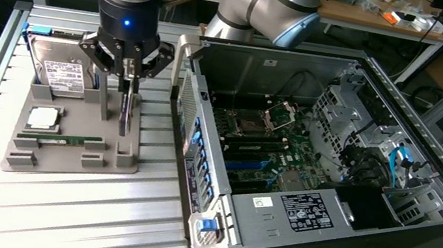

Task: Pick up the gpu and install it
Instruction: 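Pick up the gpu and move the gpu toward the slot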

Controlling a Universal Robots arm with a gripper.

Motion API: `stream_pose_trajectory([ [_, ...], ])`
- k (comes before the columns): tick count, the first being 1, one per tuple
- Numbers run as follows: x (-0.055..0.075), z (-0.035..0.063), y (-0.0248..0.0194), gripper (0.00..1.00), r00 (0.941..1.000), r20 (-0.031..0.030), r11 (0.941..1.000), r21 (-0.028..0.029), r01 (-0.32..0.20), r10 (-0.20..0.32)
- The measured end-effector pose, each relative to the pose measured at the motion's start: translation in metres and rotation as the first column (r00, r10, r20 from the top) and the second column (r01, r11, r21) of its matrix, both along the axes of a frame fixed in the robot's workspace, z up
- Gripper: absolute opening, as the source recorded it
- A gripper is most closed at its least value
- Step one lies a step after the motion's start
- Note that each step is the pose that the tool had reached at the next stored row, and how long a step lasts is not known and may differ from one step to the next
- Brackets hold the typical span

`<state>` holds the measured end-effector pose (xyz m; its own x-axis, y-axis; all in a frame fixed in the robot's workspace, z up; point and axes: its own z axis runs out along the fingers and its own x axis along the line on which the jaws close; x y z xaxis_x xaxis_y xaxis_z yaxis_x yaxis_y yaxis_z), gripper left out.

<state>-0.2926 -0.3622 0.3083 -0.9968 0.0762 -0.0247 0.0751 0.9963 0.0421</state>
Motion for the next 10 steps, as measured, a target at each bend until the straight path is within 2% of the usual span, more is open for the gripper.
stream_pose_trajectory([
  [10, 0.0000, 0.0045, 0.0000, 0.27, 1.0000, 0.0000, 1.0000, 0.0000, 0.000, 0.000],
])
